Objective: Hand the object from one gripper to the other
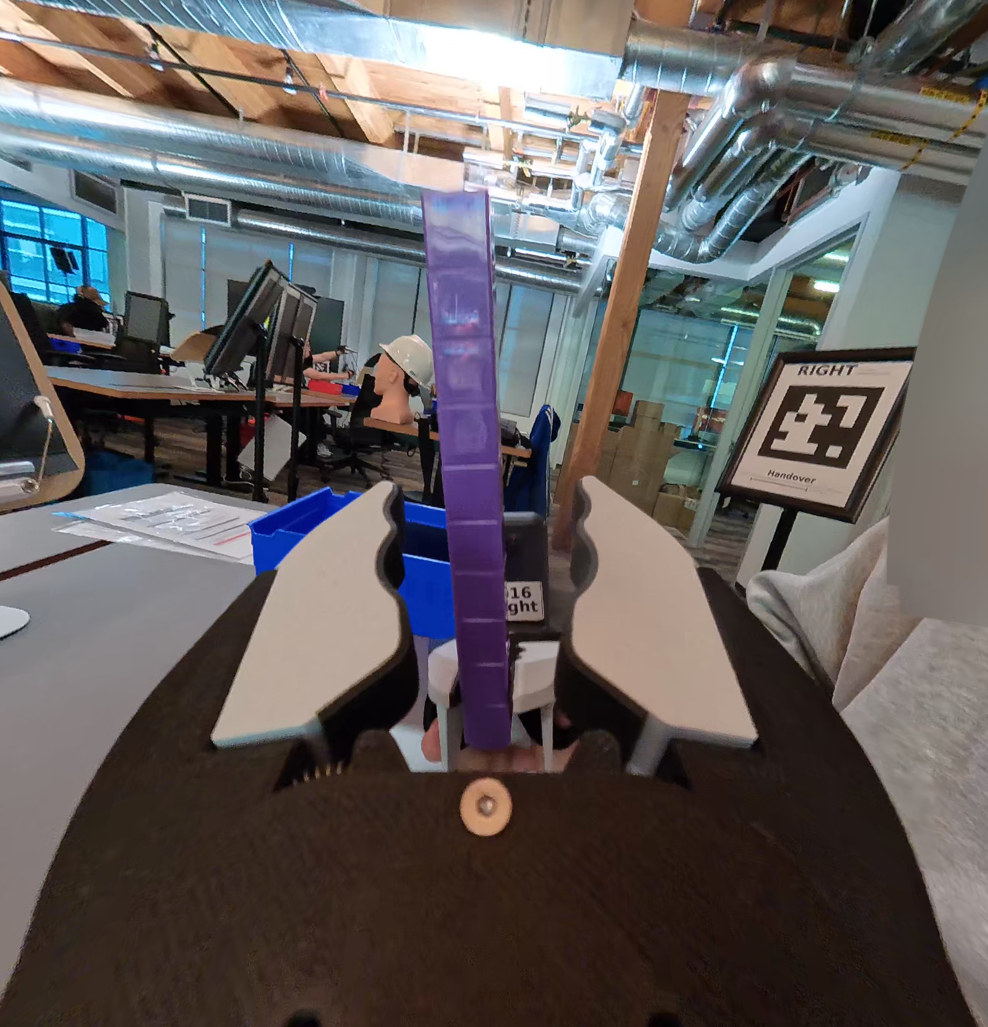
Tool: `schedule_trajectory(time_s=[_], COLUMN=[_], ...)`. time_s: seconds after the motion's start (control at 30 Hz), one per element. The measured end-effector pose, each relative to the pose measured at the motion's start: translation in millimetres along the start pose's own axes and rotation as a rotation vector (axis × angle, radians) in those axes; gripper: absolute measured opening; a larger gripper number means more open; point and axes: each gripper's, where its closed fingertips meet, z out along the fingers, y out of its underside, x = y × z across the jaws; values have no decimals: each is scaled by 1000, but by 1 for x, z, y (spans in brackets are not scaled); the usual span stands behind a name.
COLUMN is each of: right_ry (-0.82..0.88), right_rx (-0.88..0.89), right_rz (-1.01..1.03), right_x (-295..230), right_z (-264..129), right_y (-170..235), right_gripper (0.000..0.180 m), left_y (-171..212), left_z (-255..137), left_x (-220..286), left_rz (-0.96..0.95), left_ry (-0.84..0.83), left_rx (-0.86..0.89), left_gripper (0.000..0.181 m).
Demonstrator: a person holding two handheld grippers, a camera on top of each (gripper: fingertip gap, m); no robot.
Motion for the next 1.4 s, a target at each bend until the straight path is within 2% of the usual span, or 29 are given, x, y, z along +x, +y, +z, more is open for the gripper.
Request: schedule_trajectory(time_s=[0.3,0.43,0.53,0.67,0.73,0.97,1.17,1.4], right_ry=[-32,-47,-41,24,70,77,78,92], right_rx=[-121,-152,-176,-141,-115,-59,-71,-214], right_rz=[23,37,70,146,146,143,125,-158], right_x=[-10,-15,-14,1,11,17,16,8], right_z=[13,18,20,16,11,2,2,7], right_y=[31,40,43,35,28,12,14,30], right_gripper=[22,22,23,61,71,70,71,79], left_y=[-32,-41,-38,-38,-38,-30,-32,-41], left_z=[-15,-21,-21,-22,-22,-21,-25,-35], left_x=[-3,1,2,0,-1,-1,-7,-21], left_rz=[2,13,21,46,49,13,-49,-256], left_ry=[-36,-18,-12,-44,-48,9,19,58], left_rx=[52,42,7,-3,-14,-45,6,116], left_gripper=[47,23,23,22,22,22,22,23])
